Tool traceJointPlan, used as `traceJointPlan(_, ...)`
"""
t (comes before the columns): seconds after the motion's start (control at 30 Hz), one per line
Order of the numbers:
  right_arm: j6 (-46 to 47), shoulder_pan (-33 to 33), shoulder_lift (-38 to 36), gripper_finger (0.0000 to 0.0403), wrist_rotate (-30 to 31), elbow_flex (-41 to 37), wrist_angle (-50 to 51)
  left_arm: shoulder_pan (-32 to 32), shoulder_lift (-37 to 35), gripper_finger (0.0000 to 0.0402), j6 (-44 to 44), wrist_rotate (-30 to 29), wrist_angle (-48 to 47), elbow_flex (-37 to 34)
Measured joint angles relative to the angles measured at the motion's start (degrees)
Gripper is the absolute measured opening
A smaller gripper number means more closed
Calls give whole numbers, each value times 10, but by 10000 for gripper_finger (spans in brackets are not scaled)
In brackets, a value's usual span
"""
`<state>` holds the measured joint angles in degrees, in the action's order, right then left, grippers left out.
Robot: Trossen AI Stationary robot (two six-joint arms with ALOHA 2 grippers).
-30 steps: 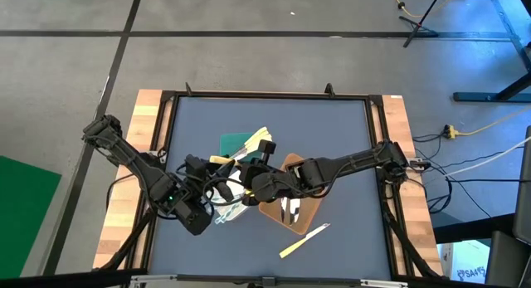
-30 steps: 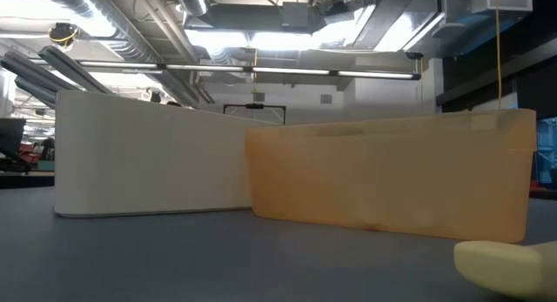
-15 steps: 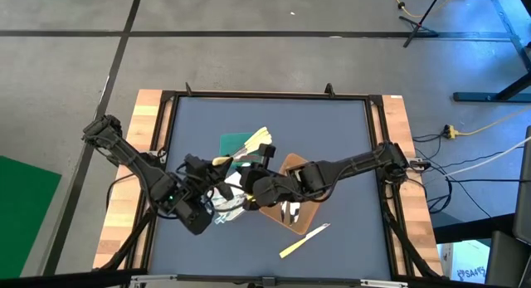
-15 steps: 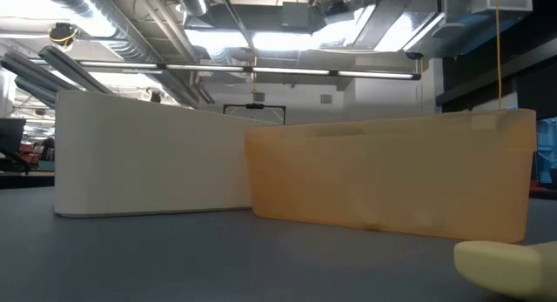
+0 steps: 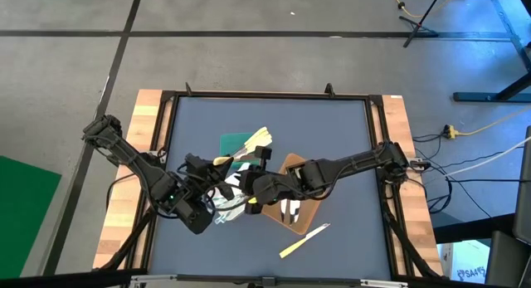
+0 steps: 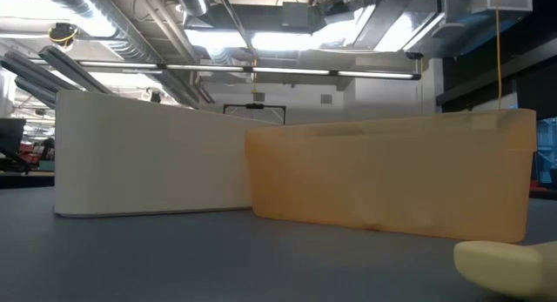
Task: Sort silverware by color (type)
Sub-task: Put the yellow knife into the blue bin
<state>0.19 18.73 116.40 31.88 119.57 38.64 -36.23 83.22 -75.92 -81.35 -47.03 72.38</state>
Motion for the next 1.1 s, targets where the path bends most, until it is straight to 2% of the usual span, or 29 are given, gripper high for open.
traceJointPlan(0.27, 0, 0, 0, 106, 0, 0, 9, 0, 0, 41, 0, 1, 0, 0)
traceJointPlan(0.37, 2, 8, -6, 112, 0, 0, 25, 8, 0, 42, 16, 24, 0, 1)
traceJointPlan(0.57, 7, 33, -45, 111, 20, 0, 82, 43, 0, 43, 77, 107, 5, 2)
traceJointPlan(0.7, 52, 52, -83, 111, 20, 0, 164, 73, 0, 44, 156, 158, 6, 21)
traceJointPlan(0.9, 175, 84, -125, 111, 25, 1, 334, 135, 0, 44, 331, 260, 8, 88)
traceJointPlan(1.1, 331, 146, -132, 111, 116, 0, 497, 206, 0, 45, 482, 376, 9, 136)
